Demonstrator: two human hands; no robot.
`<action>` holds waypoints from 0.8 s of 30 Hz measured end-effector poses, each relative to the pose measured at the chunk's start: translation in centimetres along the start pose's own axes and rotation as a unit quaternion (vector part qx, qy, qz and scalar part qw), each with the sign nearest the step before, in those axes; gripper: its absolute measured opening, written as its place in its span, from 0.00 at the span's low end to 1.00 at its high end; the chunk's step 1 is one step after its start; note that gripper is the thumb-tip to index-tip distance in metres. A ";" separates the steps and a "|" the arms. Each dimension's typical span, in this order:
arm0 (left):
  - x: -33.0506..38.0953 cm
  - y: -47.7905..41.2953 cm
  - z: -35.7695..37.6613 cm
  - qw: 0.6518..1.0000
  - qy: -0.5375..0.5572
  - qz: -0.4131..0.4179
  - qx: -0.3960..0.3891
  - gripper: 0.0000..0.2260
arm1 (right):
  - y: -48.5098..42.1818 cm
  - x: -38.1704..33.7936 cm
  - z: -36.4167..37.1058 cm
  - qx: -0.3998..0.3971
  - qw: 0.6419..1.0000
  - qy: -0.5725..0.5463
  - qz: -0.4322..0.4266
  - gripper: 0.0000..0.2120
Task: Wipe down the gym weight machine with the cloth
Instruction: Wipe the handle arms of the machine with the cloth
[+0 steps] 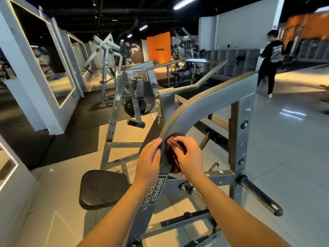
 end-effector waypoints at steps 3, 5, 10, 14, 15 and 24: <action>-1.5 1.0 -0.1 0.999 -0.001 -0.004 -0.042 0.18 | -0.4 -0.7 -1.4 0.086 0.995 -0.041 0.036 0.10; -2.1 1.7 0.3 0.998 0.010 -0.002 -0.067 0.19 | 0.1 -0.9 -0.2 0.096 0.994 -0.029 0.042 0.09; -3.6 3.1 1.1 0.991 0.069 -0.016 -0.110 0.21 | 3.8 0.8 4.9 0.060 0.995 -0.001 0.085 0.09; -4.6 3.8 0.8 0.987 0.079 -0.013 -0.136 0.20 | 5.5 1.1 6.5 0.035 0.992 0.001 0.118 0.08; -4.8 3.9 0.7 0.986 0.083 -0.013 -0.143 0.20 | 5.3 0.9 5.9 0.055 0.991 0.000 0.119 0.09; -5.8 3.7 1.0 0.973 0.160 -0.019 -0.168 0.18 | 5.2 0.3 6.1 0.197 0.967 -0.049 0.154 0.04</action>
Point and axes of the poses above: each hand's wrist, its own y-axis away from the middle knuckle, its own z-axis out of the palm, x = y × z, the point moved 9 cm from there along -y, towards the middle knuckle, and after that the axes turned 8 degrees about -x, right-handed, at the moved point
